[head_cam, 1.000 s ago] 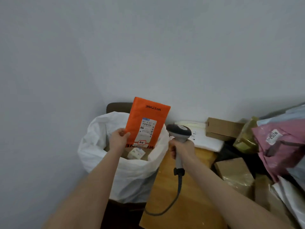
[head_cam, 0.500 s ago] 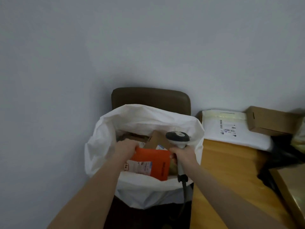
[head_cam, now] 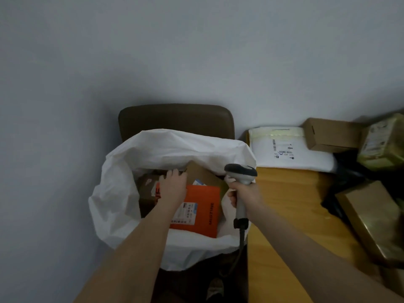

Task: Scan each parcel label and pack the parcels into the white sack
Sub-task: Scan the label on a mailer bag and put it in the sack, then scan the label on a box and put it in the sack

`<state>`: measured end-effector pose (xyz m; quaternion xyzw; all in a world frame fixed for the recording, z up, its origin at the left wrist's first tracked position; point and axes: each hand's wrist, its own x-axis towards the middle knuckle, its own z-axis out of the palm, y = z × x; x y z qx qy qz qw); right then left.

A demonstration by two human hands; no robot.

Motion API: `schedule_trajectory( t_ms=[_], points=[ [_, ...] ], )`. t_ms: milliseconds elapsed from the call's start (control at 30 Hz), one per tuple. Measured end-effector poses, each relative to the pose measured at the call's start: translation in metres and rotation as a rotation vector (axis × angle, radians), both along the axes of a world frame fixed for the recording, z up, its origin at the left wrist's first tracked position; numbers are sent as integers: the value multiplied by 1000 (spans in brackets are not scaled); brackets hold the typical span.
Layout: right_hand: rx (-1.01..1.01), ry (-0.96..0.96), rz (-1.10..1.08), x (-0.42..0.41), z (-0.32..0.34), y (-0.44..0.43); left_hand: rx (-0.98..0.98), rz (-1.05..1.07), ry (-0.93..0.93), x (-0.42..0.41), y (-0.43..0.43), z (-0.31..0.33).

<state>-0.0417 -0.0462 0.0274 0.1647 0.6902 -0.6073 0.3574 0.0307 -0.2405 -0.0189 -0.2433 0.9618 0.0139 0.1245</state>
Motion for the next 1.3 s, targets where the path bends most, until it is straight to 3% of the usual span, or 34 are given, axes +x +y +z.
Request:
schedule_trajectory(
  t_ms=[233, 367, 833, 1100, 1300],
  points=[
    [-222, -219, -107, 13, 31, 65, 88, -99, 135, -32, 77, 50],
    [-233, -216, -47, 24, 49, 132, 91, -158, 186, -39, 145, 71],
    [110, 109, -250, 50, 85, 411, 117, -406, 200, -50, 428, 120],
    [183, 134, -370, 17, 69, 492, 301, -379, 104, -75, 497, 92],
    [377, 140, -330, 1, 39, 526, 408, -341, 36, -93, 521, 54]
  ],
)
